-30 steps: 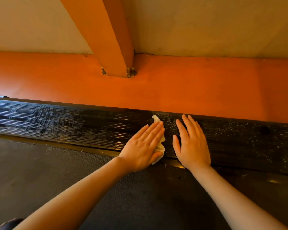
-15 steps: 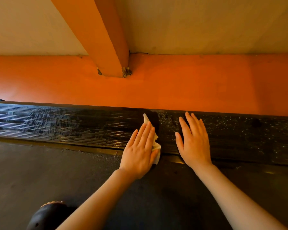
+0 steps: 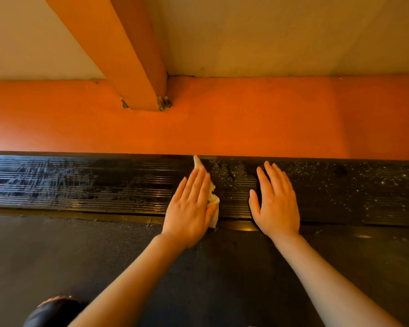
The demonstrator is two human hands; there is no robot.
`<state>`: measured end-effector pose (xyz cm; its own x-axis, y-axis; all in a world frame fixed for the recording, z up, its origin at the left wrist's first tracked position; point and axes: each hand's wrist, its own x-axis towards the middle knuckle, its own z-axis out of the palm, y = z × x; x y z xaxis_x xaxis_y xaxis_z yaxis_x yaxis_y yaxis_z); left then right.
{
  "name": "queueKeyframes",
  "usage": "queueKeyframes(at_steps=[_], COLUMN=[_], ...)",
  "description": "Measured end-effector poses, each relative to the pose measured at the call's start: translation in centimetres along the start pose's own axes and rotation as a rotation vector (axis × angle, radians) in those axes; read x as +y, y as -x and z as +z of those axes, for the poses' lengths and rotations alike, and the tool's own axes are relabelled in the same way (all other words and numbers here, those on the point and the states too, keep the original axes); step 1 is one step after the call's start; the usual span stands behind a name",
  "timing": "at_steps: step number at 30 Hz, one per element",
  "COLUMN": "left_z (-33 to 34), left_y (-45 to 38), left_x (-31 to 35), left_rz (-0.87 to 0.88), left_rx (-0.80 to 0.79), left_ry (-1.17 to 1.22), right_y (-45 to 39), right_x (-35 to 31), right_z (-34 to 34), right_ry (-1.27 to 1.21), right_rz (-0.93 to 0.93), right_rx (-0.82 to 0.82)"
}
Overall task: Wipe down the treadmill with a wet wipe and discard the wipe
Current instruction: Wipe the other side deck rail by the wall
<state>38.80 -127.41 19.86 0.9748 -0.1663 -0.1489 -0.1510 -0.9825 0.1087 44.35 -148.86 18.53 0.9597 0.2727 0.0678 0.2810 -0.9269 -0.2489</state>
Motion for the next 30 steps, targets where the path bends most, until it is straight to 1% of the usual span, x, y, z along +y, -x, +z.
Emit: queueKeyframes(at_steps=[3, 5, 9, 11, 16, 18, 21, 24, 26, 30], left_z=[0.7, 0.4, -0.7, -0.8, 0.4, 0.7, 0.0, -0.6, -0.6, 0.0], left_y=[2.0, 0.7, -4.2, -4.8, 0.5, 1.3, -1.4, -5.4, -6.3, -2.6], left_x=[0.7, 0.7, 0.5, 0.4, 1.6, 1.9, 2.0, 1.5, 1.5, 2.2], left_rz=[-0.001, -0.02, -0.042, -0.043, 0.01, 0.008, -0.012, -0.028, -0.027, 0.025], left_rx=[0.01, 0.013, -0.05, -0.059, 0.014, 0.017, 0.006, -0.059, -0.072, 0.004], left_ry=[0.017, 0.003, -0.021, -0.026, 0.01, 0.034, -0.009, -0.04, -0.04, -0.036], right_y=[0.1, 0.1, 0.1, 0.1, 0.1, 0.1, 0.1, 0.1, 0.1, 0.1], right_x=[0.0, 0.1, 0.1, 0.1, 0.1, 0.1, 0.1, 0.2, 0.2, 0.2], right_z=[0.1, 0.1, 0.1, 0.1, 0.1, 0.2, 0.3, 0.3, 0.3, 0.3], right_ry=[0.001, 0.007, 0.001, -0.004, -0.011, -0.017, -0.025, -0.024, -0.024, -0.03], right_rz=[0.001, -0.002, -0.004, -0.005, -0.003, 0.002, 0.002, 0.005, 0.007, 0.009], right_rx=[-0.004, -0.002, 0.005, 0.004, -0.002, 0.0, 0.006, 0.008, 0.004, 0.005])
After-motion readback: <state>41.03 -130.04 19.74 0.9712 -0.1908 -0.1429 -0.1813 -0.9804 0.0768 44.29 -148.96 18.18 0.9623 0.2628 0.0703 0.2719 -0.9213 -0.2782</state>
